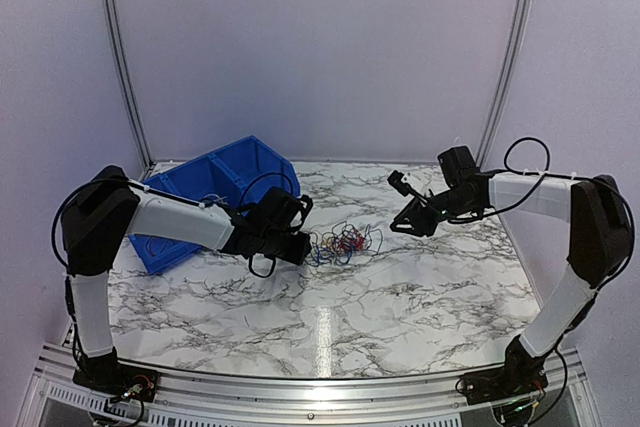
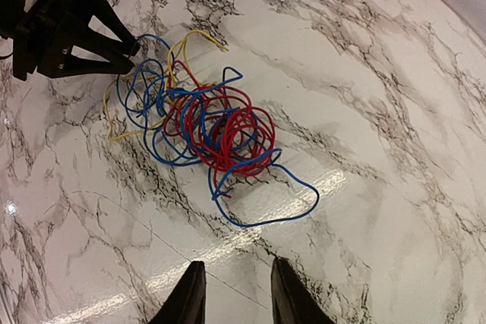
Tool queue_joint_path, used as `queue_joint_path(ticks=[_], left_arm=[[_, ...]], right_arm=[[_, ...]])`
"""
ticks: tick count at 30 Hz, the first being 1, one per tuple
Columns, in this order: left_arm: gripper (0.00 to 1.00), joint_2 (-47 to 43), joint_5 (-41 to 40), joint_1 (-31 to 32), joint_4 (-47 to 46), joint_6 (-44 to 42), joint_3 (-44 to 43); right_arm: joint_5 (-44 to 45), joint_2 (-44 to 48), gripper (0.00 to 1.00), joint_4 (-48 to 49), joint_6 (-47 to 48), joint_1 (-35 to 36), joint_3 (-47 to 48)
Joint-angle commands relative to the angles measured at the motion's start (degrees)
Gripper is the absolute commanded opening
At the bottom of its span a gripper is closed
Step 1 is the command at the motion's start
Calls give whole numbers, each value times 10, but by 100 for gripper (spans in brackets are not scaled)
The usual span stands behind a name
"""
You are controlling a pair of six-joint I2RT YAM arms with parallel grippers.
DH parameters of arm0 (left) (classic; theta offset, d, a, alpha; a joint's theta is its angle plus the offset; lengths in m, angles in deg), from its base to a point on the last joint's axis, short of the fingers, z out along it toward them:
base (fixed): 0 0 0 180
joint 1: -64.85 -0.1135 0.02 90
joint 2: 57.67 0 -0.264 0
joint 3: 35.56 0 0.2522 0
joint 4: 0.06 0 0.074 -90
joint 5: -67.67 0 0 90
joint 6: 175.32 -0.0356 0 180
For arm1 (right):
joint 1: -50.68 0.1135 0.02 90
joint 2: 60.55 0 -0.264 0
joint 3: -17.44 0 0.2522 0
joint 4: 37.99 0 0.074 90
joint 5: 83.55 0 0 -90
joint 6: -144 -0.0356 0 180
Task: Untangle the cables
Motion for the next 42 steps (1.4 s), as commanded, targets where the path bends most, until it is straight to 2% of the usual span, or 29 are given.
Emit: queue_joint_path(ticks=[1,5,10,15,22,26,35,42], left_arm=[[18,18,-18,-1,-30,10,-26],[0,10,-39,-1,-60,22,-10],[0,-35,-33,0,-102,54,41],[0,-92,-27,1,-160,99,117],[0,-118,-21,4,-212,152,174],[0,-124,-23,4,-234,176,197],[0,-132,-26,4,-269,211,231],[0,-132,-20,4,-290,232,244]], right_arm=[[2,-7,31,-5,7,7,9],[2,-6,34,-6,5,19,10],[12,-1,43,-13,-2,48,45],[83,-29,51,-21,15,116,96],[153,-122,55,-9,-2,198,182],[150,-169,57,-8,-19,227,219],[133,-251,63,-8,-59,250,273],[251,-311,64,11,-129,257,313]])
